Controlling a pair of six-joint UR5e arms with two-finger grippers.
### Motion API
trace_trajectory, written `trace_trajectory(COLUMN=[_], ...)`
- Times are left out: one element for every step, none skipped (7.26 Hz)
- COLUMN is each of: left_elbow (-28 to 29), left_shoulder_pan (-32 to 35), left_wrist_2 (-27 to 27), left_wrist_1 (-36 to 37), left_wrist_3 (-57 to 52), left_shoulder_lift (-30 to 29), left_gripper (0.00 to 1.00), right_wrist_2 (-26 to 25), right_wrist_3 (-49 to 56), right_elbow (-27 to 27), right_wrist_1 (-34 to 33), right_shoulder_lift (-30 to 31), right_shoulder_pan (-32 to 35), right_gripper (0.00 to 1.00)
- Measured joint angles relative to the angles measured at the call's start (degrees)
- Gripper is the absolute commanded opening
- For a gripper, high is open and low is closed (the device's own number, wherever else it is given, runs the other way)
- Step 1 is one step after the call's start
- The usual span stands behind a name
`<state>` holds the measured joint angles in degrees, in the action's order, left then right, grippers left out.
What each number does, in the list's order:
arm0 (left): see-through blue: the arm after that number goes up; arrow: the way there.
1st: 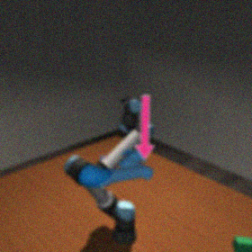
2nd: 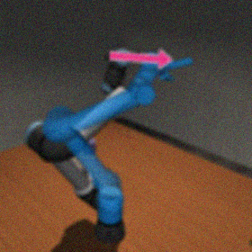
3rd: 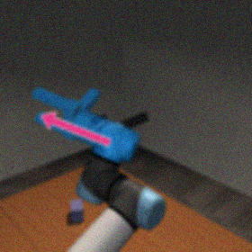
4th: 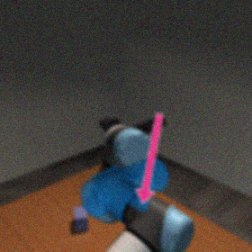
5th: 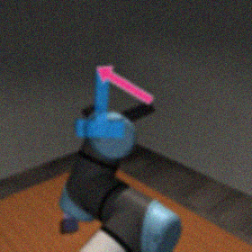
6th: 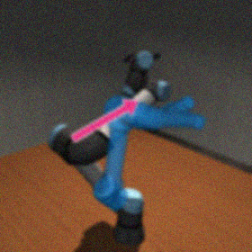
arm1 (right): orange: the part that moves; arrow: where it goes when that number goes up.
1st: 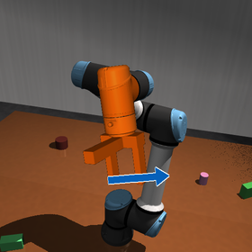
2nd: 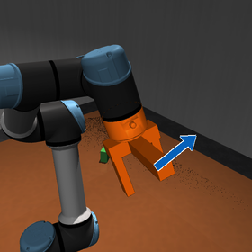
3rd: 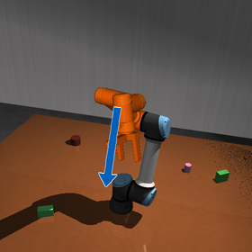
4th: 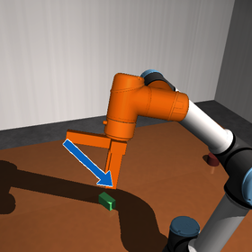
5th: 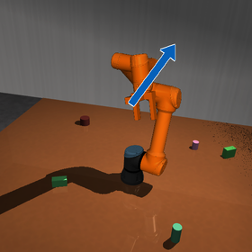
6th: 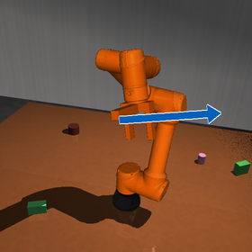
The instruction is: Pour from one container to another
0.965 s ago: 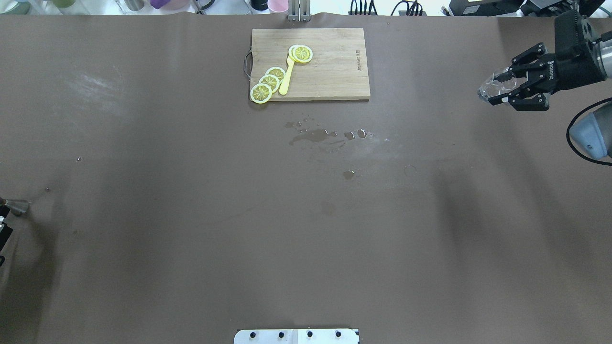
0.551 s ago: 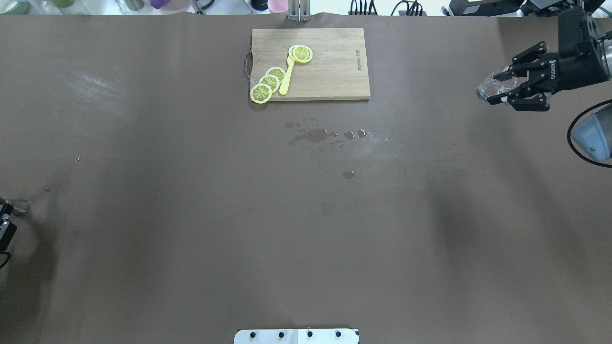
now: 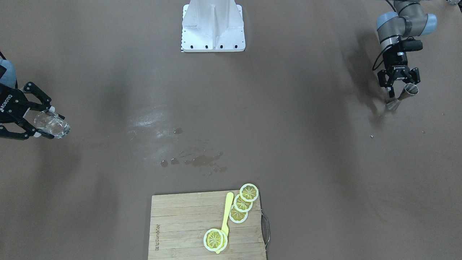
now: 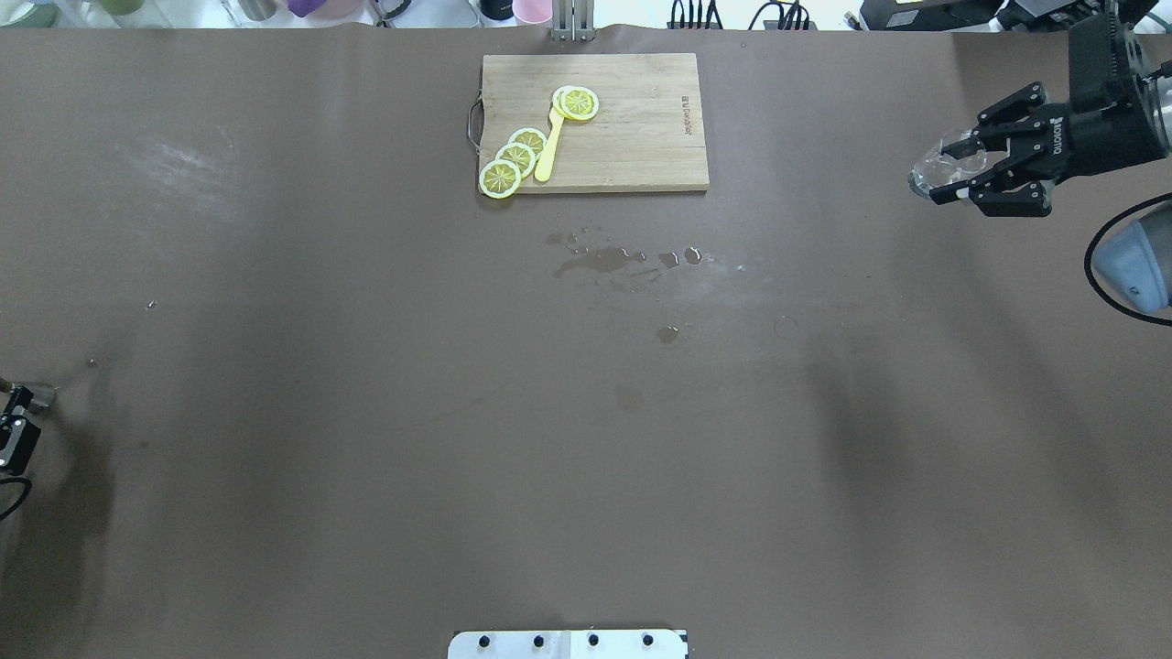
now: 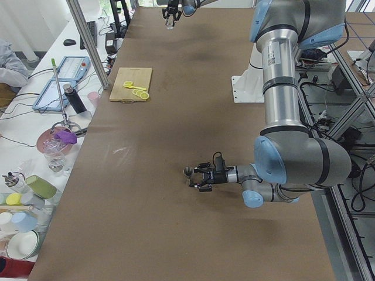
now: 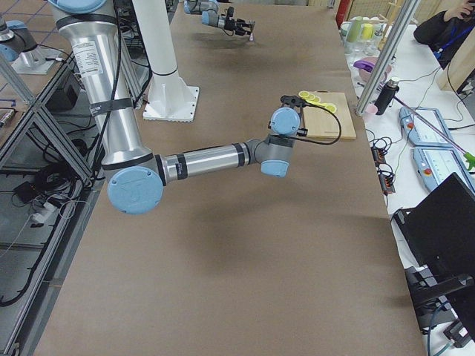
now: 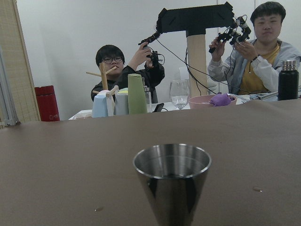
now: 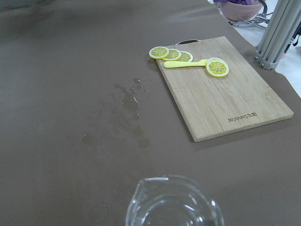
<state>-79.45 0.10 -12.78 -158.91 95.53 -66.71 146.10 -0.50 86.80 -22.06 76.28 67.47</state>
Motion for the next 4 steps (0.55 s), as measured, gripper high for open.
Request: trace_trajectory(left_elbow=[0.00, 0.00, -0.07, -0.34], left_shoulder_pan=[0.51, 0.93, 1.10, 1.11], left_wrist_2=[-0.52, -0.76, -0.80, -0.80], left_wrist_1=[0.16, 0.73, 2.18, 3.77], left_wrist_3=[0.15, 0.90, 2.31, 3.65], left_shoulder_lift=[-0.25, -0.68, -1.17, -1.44], left_gripper=[0.81, 0.78, 0.69, 0.59], right_wrist_2=[-0.01, -0.02, -0.14, -0.38], right_wrist_3=[-0.84, -1.24, -1.42, -1.49], right_elbow=[0.32, 0.52, 0.60, 0.63], right_wrist_1=[0.00, 0.00, 0.00, 0.00], right_shoulder_lift=[0.09, 0.21, 0.36, 0.51], right_shoulder_pan=[-0.01, -0.01, -0.06, -0.10], right_gripper=[0.00, 0.00, 0.00, 0.00])
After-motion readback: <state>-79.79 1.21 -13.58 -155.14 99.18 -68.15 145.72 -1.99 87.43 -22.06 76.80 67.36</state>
